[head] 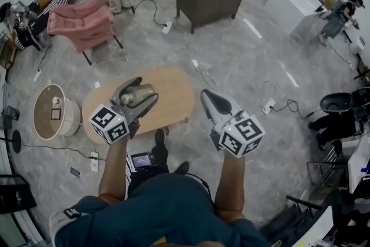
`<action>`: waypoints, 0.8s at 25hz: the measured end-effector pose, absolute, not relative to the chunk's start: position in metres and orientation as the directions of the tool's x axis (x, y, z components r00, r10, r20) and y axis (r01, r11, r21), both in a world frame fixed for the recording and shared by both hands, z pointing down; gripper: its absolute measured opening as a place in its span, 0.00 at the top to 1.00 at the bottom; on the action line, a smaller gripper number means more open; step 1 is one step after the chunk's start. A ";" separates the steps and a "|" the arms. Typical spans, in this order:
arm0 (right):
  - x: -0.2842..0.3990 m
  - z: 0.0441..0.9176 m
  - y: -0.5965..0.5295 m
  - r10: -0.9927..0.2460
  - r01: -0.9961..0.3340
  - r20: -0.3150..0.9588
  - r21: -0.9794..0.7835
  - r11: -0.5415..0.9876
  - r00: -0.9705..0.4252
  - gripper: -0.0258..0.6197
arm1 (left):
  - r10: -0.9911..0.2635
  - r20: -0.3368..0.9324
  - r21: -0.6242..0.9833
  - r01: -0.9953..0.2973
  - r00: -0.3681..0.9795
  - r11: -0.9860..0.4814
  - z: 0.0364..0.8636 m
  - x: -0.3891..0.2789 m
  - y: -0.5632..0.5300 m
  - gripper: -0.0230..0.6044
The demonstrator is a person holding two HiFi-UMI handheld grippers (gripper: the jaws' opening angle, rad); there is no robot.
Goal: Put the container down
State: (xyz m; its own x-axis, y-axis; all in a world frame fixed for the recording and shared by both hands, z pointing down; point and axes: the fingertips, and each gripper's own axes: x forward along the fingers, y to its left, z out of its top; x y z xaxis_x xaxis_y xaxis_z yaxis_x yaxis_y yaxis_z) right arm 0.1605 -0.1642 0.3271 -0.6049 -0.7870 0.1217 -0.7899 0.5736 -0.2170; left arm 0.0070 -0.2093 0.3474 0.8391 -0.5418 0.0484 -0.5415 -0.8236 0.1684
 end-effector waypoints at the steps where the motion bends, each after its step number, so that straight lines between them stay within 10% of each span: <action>1: 0.165 0.331 -0.168 -0.797 -0.801 0.129 -0.220 0.557 -0.590 0.94 | -0.531 0.052 0.175 -0.531 0.846 -0.829 0.353 0.011 -0.217 0.44; 20: 0.215 0.409 -0.277 -0.848 -0.896 0.330 -0.309 0.319 -0.415 0.94 | -0.376 0.124 0.268 -0.396 0.918 -0.878 0.461 0.083 -0.392 0.44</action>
